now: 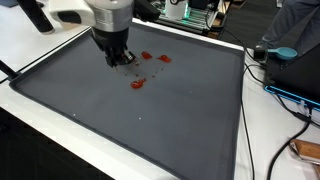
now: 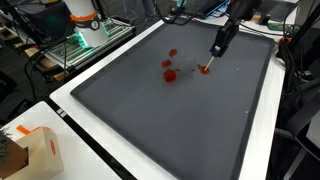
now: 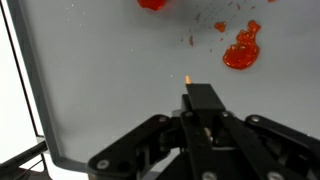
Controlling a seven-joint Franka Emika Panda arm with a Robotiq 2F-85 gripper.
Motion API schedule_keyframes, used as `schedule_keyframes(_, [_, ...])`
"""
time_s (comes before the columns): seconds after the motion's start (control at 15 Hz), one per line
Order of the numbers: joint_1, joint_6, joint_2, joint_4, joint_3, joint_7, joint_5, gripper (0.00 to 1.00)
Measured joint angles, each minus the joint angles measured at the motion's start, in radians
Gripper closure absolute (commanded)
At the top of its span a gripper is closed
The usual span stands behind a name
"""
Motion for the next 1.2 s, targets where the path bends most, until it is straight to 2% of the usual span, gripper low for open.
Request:
schedule_keyframes(0.93, [-0.125,0.100,-0.170,-0.149,0.071,-0.312,0.191,0.97])
schedule_keyframes(1.0, [-0.129,0.102,-0.179,-0.158,0.073,-0.327,0.200,0.87])
schedule_keyframes(1.2, [-0.129,0.103,-0.180,-0.154,0.073,-0.330,0.201,0.87])
